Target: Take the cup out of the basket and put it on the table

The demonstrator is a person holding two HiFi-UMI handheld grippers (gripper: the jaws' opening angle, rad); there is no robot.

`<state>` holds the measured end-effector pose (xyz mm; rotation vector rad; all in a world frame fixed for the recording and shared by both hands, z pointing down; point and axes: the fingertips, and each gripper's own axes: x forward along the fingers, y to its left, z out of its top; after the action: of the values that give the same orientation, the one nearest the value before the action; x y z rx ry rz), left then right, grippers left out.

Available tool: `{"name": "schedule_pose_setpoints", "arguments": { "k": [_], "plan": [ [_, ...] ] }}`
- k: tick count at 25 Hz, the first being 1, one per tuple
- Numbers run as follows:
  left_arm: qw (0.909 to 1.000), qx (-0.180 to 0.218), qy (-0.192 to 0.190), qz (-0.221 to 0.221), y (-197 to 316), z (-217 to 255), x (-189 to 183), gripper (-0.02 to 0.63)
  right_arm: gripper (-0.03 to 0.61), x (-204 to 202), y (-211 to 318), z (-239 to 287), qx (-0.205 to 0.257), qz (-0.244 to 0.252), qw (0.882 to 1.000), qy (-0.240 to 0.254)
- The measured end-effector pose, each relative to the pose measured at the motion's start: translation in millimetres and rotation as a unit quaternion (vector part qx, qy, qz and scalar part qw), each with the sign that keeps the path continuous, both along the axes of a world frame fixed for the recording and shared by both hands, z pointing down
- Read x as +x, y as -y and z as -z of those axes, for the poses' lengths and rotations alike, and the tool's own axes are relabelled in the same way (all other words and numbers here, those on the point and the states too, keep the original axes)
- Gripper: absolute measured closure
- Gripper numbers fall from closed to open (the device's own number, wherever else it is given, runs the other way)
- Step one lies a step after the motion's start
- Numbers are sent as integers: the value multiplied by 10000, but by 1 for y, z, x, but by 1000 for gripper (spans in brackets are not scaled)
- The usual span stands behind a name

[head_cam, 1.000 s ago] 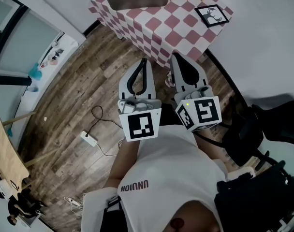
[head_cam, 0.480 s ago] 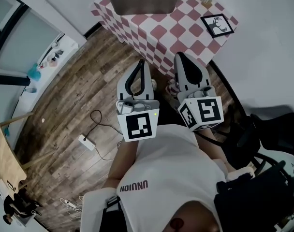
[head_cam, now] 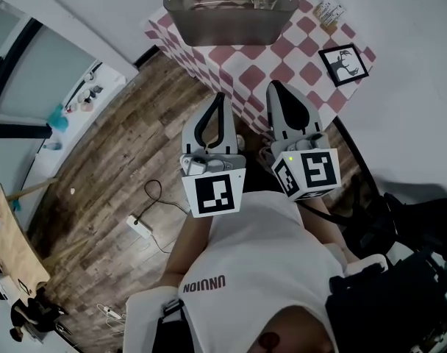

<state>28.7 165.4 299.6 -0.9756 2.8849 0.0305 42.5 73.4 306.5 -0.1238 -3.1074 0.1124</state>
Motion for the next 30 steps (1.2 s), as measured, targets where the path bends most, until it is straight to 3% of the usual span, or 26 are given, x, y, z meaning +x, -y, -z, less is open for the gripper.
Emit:
{"name": "schedule_pose_setpoints", "arguments": {
  "k": [10, 18, 26, 30],
  "plan": [
    [9998, 105, -134, 92, 30, 12, -91, 601, 560, -94, 34, 17, 78, 27, 10000, 26],
    [9996, 98, -253, -38, 55, 5, -130, 601, 560, -129, 55, 10, 136, -64, 9999, -50],
    [9967, 147, -392, -700, 80, 9, -168, 601, 560, -166, 77, 16, -88, -529, 9985, 73],
    [9912, 88, -332, -1278, 99, 22, -200, 601, 560, -188, 96, 18, -12, -1109, 9938, 28]
  ]
}}
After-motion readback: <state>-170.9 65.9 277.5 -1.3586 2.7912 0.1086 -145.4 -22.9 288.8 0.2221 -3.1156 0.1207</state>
